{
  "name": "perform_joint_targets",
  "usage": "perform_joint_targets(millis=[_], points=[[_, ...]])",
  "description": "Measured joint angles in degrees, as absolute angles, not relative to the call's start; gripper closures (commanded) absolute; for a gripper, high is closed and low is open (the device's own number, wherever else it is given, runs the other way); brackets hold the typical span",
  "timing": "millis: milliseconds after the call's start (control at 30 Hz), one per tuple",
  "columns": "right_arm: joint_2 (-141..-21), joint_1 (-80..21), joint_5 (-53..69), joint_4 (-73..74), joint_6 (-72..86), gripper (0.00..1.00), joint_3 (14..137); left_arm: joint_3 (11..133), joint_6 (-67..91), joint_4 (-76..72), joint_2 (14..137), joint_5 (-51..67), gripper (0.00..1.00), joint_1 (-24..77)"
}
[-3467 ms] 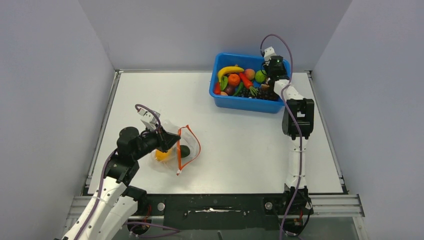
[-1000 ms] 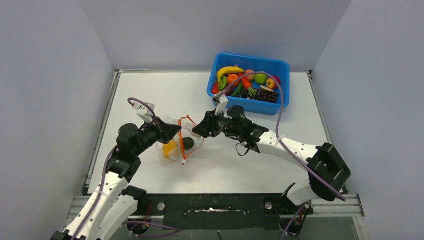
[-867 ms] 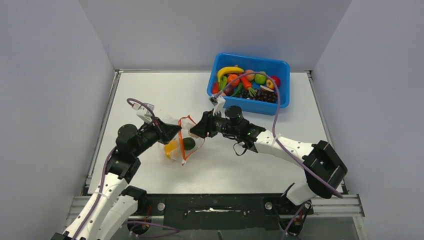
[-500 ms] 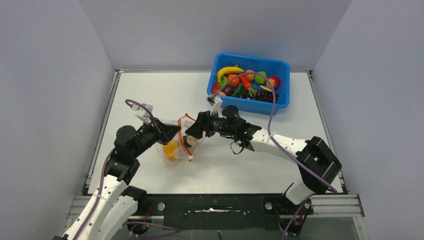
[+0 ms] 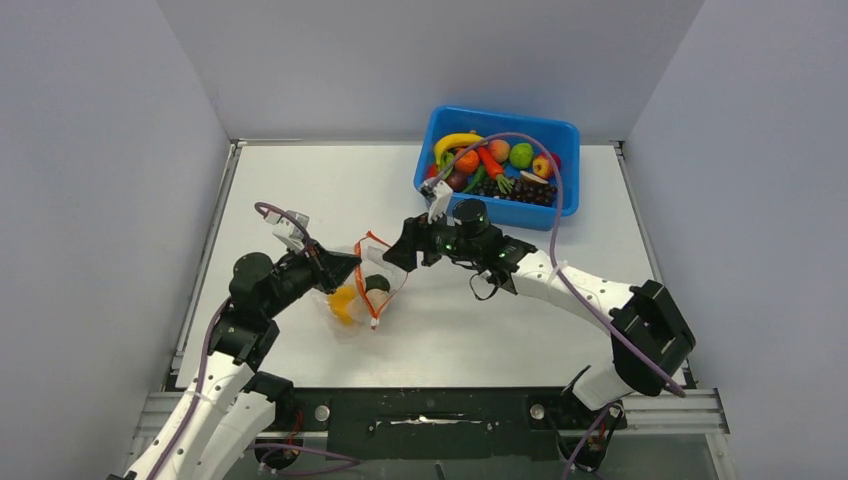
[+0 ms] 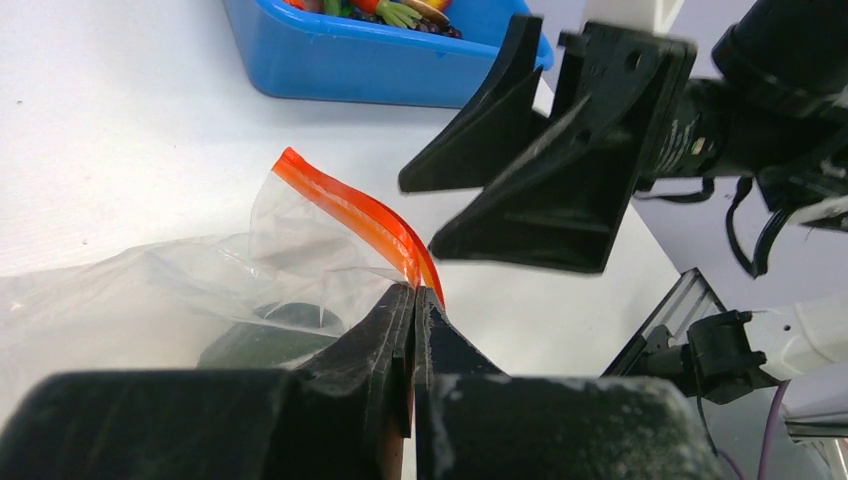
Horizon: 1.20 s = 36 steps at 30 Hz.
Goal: Place the food in the zip-top bag and seal the zipper
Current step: Place the fake vegetable in the zipper food storage bag, then pick up the fake fruit from the bin.
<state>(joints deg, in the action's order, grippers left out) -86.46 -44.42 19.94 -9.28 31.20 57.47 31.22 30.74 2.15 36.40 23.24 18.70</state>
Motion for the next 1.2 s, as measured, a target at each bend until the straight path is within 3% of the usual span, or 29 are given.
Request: perform_joint_targets(millis=[300,500,767,1000,1200], points=[[-83.11,-32.88,18.90,-2.07,23.94,0.35,60.03,31.22,26.48,5.65,36.03,23.92,1.00,18.70],[-84.40,-27.75,9.41,7.20,14.44,0.35,66.13,31.22,24.73,7.16,35.88,24.77,1.00,18.70],[-94.63,-20.49,-5.10,10.83,3.97,0.37,75.57,31.22,23.35,7.99,35.73,25.28,1.00,18.70],[-103.96,-15.18,-16.08,14.44,-2.96,0.30,82.96,31.22,23.00,8.47,35.62,25.34,1.00,18.70],[-111.09,-11.60,-18.20,16.05,-5.61,0.26,91.79,31.22,22.81,8.54,35.64,25.41,1.00,18.70]])
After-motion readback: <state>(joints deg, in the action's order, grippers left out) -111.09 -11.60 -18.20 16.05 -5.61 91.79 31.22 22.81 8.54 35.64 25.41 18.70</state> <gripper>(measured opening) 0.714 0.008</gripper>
